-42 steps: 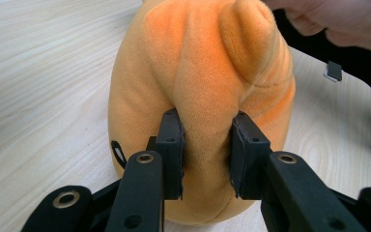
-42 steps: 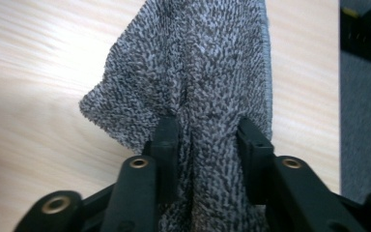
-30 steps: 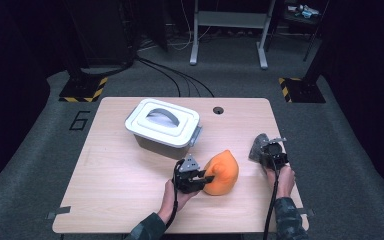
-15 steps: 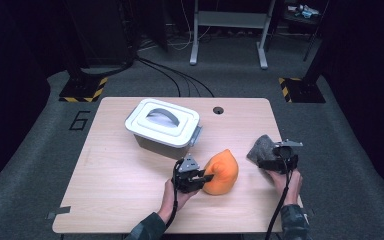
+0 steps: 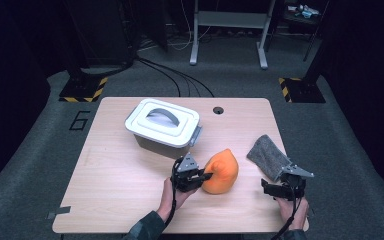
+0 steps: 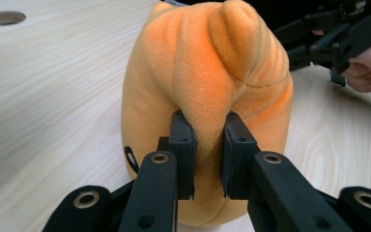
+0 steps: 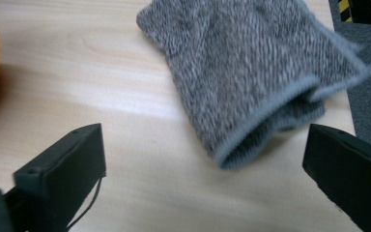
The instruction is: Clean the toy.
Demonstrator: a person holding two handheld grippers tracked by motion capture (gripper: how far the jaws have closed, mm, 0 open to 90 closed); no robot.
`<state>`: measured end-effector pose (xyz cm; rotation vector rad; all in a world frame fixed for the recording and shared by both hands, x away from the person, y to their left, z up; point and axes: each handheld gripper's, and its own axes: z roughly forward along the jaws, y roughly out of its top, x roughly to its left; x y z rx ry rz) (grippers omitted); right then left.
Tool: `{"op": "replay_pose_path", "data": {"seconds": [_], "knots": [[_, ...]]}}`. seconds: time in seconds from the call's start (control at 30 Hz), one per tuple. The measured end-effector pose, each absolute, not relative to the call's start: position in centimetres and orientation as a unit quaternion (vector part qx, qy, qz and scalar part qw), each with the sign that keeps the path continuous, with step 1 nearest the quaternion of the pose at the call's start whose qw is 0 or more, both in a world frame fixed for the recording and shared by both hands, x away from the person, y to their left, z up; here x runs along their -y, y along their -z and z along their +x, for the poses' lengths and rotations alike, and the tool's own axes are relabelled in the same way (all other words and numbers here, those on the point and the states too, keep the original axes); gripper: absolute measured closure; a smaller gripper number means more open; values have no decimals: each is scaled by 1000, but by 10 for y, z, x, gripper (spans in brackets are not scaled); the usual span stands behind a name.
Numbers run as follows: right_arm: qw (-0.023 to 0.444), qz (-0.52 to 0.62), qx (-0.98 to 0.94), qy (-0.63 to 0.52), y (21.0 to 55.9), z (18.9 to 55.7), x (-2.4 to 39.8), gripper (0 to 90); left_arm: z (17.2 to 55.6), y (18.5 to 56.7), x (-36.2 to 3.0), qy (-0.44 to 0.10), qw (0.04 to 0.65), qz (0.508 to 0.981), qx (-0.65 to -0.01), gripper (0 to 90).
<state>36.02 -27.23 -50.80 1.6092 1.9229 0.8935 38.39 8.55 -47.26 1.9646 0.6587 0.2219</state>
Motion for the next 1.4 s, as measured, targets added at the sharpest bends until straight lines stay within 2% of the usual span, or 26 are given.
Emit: {"op": "replay_pose_path", "data": {"seconds": [0.67,1.4], "knots": [[248,588,-707,-305,527,357,272,0,367,445,-100,-111,486,834,-236,787],[245,587,-712,-298,529,358,272,0,338,435,-152,-114,488,828,-251,786]]}}
